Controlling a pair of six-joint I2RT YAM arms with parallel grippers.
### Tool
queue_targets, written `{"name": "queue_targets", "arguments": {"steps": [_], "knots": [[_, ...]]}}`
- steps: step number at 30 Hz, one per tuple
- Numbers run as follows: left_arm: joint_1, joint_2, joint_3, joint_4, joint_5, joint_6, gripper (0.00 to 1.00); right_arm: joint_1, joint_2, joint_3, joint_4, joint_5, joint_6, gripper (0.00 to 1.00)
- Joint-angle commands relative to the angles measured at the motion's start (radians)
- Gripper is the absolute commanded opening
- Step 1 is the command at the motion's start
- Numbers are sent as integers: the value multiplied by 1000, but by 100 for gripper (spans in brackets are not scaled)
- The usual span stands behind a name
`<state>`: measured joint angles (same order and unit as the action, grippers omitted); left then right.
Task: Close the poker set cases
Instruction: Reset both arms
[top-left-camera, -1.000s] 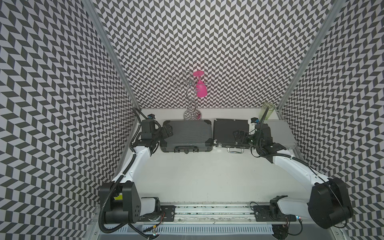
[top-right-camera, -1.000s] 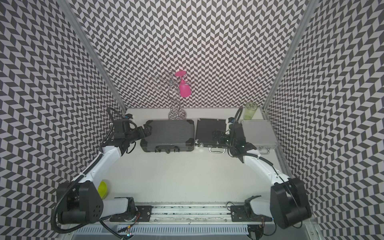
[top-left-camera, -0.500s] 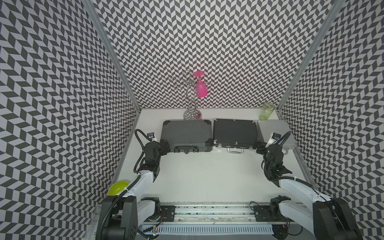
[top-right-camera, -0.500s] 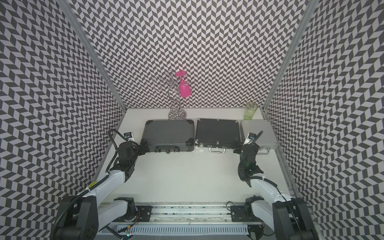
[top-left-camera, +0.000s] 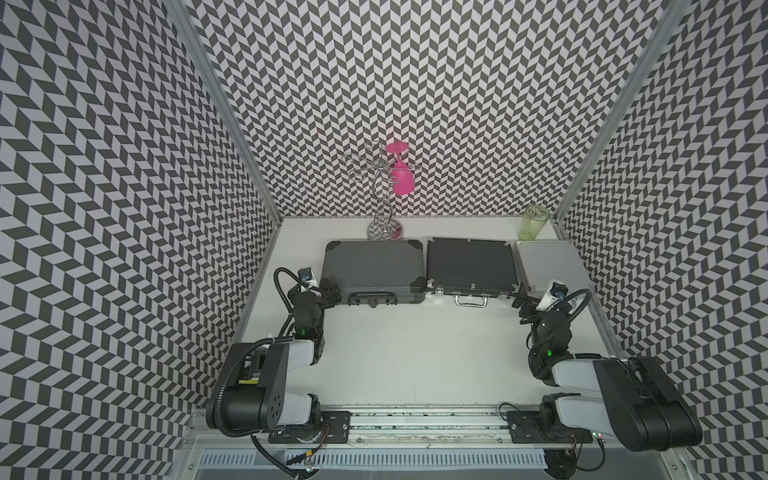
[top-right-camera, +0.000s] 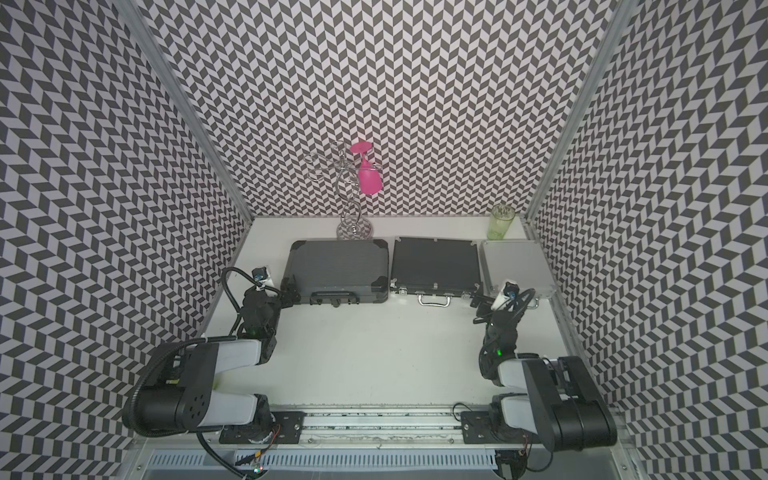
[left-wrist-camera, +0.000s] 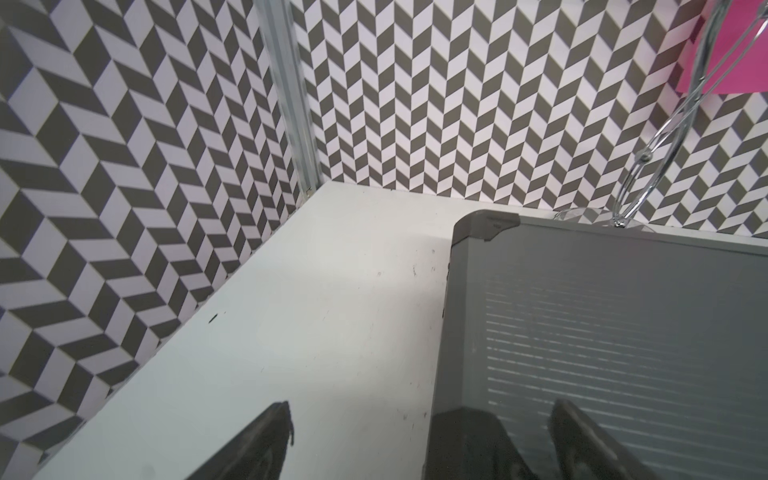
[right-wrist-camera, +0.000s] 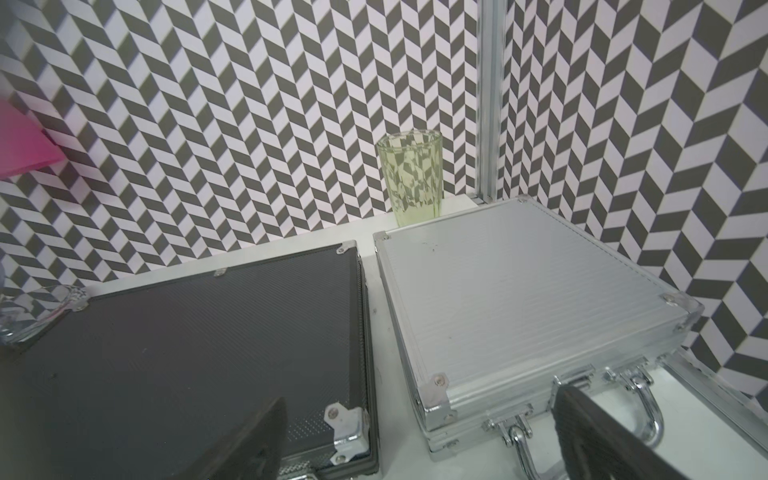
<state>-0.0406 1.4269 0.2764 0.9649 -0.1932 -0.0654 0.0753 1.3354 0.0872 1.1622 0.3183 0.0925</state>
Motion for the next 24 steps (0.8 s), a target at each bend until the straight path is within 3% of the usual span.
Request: {"name": "queue_targets", "arguments": {"steps": [1,4,7,10,13,20,24], "knots": [[7,57,-53,276,35,42,99,-6,79,-11,276,-27,-29,100],[10,133,-89,431,38,46,99,-7,177,-22,397,-44,-36,99],[25,110,-52,316,54,27,100,-7,252,-10,497,-65,-61,99],[25,136,-58,373,54,33,100,-8,200,76,251,-82,-55,99],[18,123,-28,291,46,35,100,-6,202,167,95,-74,-53,99],[10,128,-36,319,31,43,99,-6,237,143,236,-79,-67,99],[9,127,-33,312,32,45,100,-6,228,143,207,-83,-68,99]]}}
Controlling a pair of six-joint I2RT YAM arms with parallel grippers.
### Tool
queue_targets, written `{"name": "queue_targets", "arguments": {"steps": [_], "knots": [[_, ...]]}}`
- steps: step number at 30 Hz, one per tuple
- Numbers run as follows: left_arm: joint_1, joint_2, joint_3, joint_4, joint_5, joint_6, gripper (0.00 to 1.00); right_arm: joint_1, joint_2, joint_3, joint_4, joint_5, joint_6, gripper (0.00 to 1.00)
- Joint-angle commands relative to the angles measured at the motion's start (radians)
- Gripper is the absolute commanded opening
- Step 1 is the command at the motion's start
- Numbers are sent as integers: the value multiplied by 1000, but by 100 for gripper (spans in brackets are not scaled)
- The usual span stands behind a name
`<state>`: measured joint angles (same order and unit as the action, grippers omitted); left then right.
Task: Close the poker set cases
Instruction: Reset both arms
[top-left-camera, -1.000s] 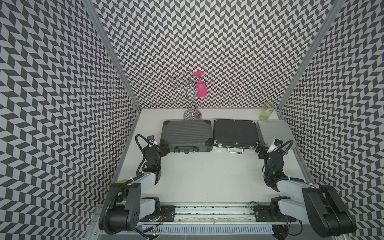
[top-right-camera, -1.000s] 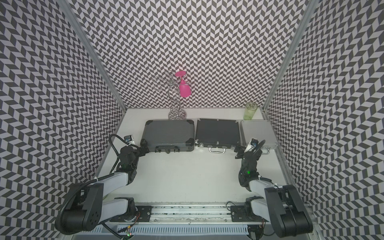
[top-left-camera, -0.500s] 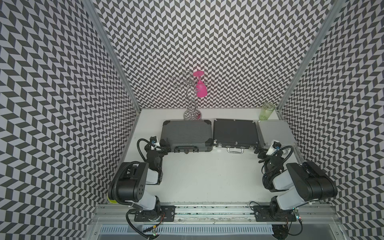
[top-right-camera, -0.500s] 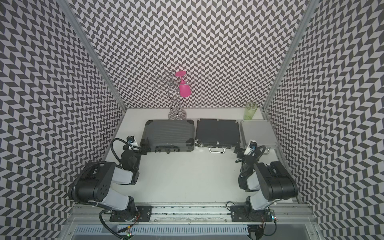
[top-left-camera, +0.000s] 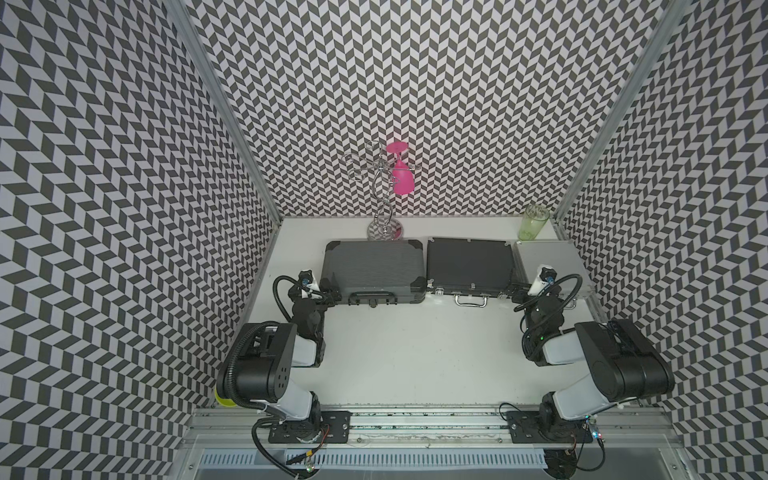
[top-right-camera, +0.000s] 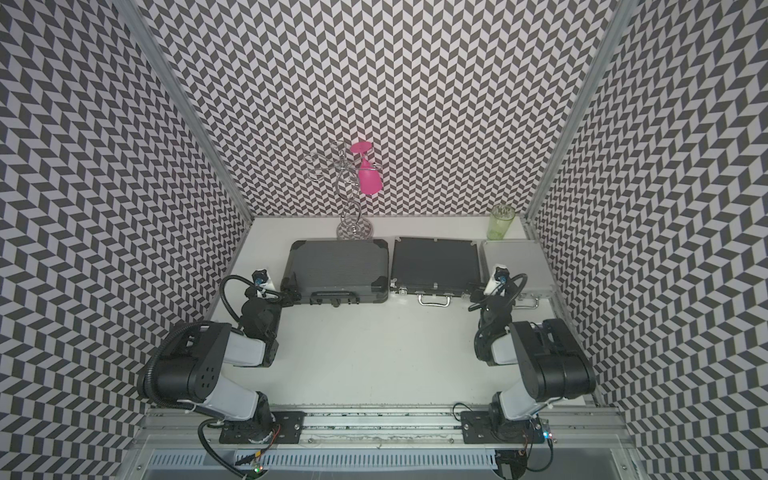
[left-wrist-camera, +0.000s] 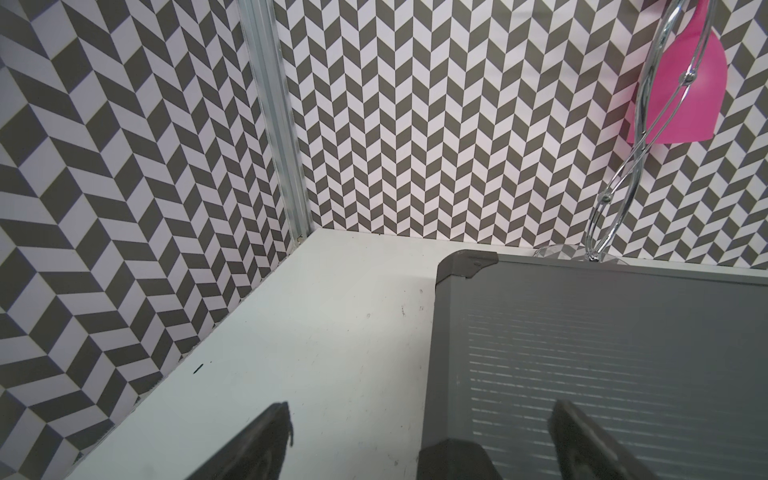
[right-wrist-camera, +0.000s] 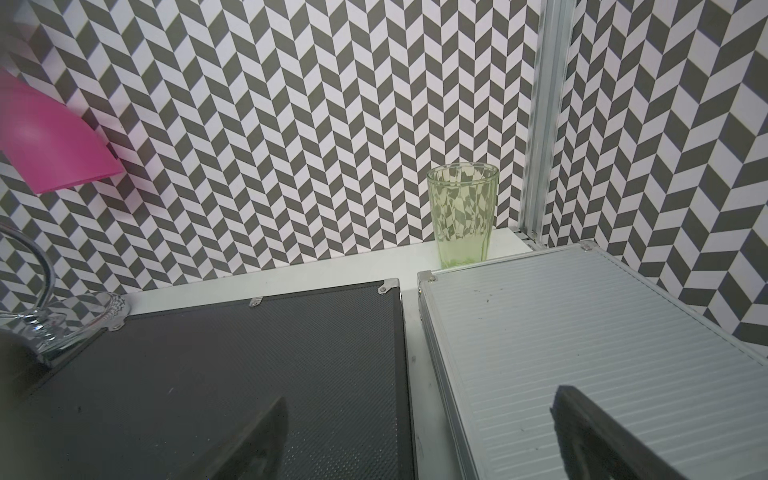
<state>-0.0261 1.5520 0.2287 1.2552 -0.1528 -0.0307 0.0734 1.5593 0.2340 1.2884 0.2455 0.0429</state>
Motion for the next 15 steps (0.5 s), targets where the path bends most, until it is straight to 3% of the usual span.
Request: {"name": "queue_targets", "arguments": {"steps": [1,15], "knots": [[-6,2,15,21,-8,10,100,-5,4,-4,85,-10,-20,99],[-6,2,14,22,-9,11,100,-4,12,-4,81,-44,-31,99]]}}
